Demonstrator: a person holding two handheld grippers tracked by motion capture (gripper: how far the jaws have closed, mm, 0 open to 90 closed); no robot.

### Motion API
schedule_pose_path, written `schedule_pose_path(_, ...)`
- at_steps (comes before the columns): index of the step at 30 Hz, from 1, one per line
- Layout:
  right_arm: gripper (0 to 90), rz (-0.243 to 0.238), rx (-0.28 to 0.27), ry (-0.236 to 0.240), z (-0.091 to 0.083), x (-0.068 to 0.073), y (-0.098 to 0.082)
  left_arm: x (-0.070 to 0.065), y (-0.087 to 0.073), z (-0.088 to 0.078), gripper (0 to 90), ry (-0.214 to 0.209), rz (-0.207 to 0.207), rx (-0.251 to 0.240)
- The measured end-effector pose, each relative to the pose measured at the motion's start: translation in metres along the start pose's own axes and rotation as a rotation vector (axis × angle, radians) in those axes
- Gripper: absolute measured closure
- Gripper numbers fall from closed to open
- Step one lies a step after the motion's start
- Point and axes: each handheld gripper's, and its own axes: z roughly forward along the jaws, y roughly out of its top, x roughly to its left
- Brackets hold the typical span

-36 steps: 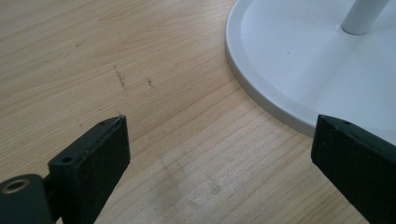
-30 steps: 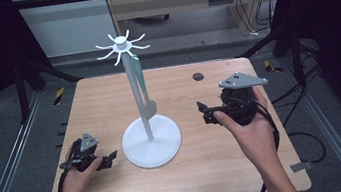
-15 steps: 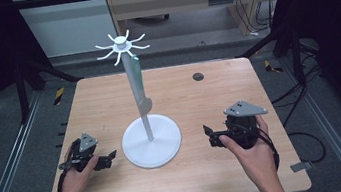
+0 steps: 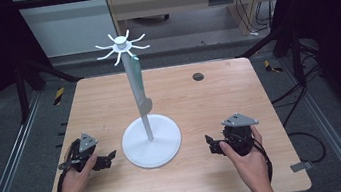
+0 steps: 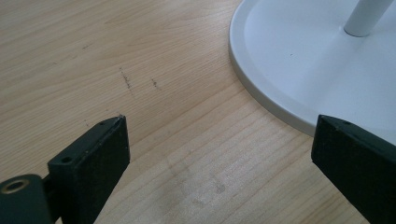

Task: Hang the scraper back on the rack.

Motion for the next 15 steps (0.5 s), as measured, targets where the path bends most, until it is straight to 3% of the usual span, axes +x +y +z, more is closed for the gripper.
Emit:
schedule_pose_path(11, 10.3, 0.029, 0.059, 0.014, 0.035, -0.008, -0.018, 0.001, 0.000, 0.000, 4.1, 0.004, -0.001, 0.004)
schedule_pose_path(15, 12.2, 0.052, 0.059, 0.030, 0.043, -0.011, -0.029, 0.001, 0.000, 0.001, 4.1, 0.002, -0.001, 0.005)
